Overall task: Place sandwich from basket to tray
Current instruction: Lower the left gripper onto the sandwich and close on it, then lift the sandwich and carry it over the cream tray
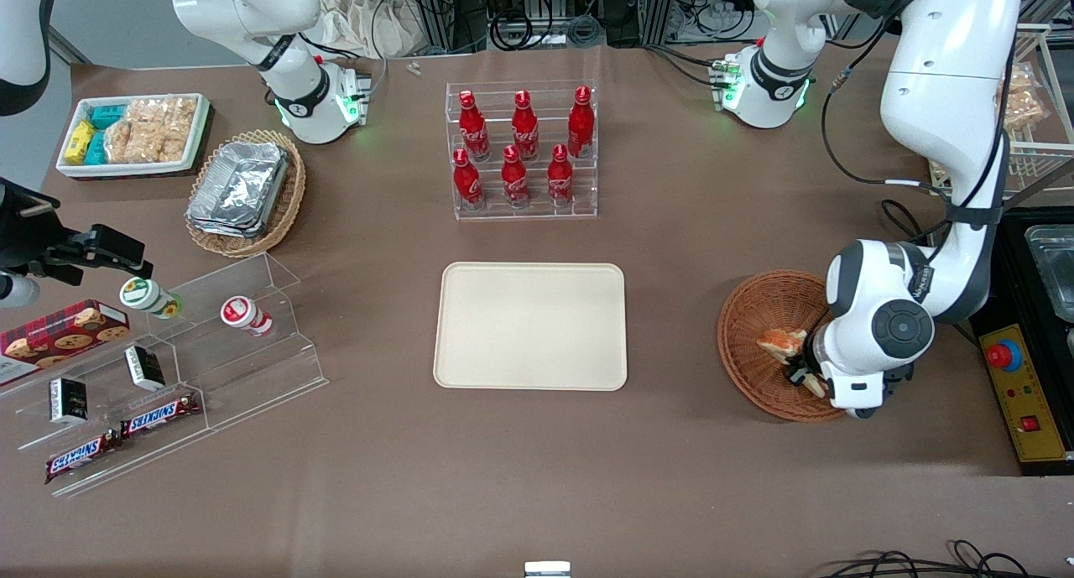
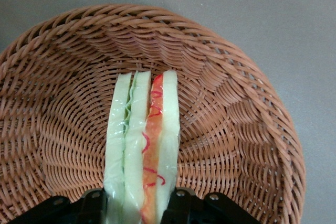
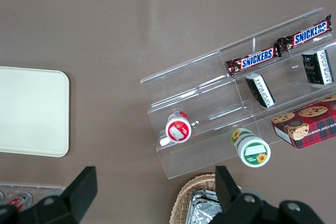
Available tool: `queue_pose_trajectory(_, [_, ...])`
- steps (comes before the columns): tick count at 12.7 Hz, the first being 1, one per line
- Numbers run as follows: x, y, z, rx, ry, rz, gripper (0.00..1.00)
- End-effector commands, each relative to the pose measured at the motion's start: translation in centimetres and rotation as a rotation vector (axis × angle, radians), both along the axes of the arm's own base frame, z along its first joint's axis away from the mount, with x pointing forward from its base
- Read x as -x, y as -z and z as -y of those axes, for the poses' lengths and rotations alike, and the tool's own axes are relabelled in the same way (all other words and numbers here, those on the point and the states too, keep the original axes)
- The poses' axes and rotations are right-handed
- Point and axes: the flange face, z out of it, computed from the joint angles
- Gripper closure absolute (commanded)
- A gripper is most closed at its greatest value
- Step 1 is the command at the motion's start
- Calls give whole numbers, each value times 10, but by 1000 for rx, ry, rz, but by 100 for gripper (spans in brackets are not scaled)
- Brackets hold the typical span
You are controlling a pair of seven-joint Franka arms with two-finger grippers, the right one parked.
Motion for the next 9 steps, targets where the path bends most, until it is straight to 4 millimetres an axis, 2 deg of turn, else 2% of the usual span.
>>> queue_pose_trajectory(1, [-5, -31, -2, -12, -1, 46, 100])
queue_pose_trajectory(4, [-3, -79, -4, -12, 102, 23, 100])
queue_pose_trajectory(7, [-9, -139, 3, -19, 188, -66, 100])
queue_pose_trajectory(9, [-10, -184, 34, 3, 255, -84, 100])
